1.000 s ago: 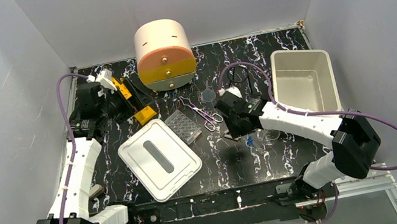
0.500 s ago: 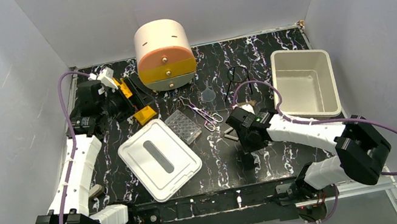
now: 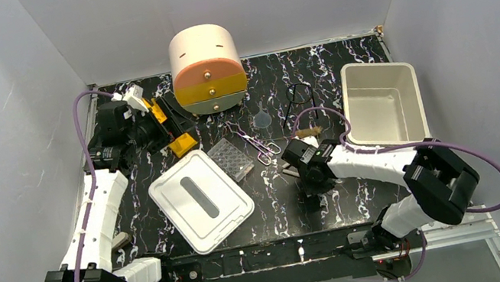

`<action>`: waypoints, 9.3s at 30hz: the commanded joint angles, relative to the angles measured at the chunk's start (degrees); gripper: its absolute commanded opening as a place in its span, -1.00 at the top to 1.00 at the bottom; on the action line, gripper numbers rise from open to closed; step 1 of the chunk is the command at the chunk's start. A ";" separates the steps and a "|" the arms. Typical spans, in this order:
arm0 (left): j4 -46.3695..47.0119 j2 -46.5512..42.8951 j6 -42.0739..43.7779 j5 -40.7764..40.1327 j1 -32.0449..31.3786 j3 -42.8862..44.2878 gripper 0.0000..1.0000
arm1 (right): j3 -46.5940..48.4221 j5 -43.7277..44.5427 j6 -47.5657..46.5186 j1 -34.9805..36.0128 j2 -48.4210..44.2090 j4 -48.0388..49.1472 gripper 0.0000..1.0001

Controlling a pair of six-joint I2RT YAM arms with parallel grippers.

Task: Organize the chemistry lab equipment

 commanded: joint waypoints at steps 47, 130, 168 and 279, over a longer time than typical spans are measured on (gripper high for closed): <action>20.33 18.03 -25.47 7.78 -25.87 1.43 -0.03 | 15.81 -18.32 -14.92 -4.39 -10.38 24.33 0.55; 47.16 24.28 15.70 -41.86 -27.27 -12.28 1.00 | 4.57 -17.56 -8.60 -10.98 -14.98 16.54 -0.53; 63.18 29.89 16.44 -51.05 -30.85 -19.76 1.00 | 5.12 -17.66 -9.17 -11.97 -15.09 10.51 -0.53; 32.62 26.73 4.04 -34.35 -23.34 -4.73 0.85 | 3.08 -15.66 -10.44 -12.15 -13.44 13.12 -0.43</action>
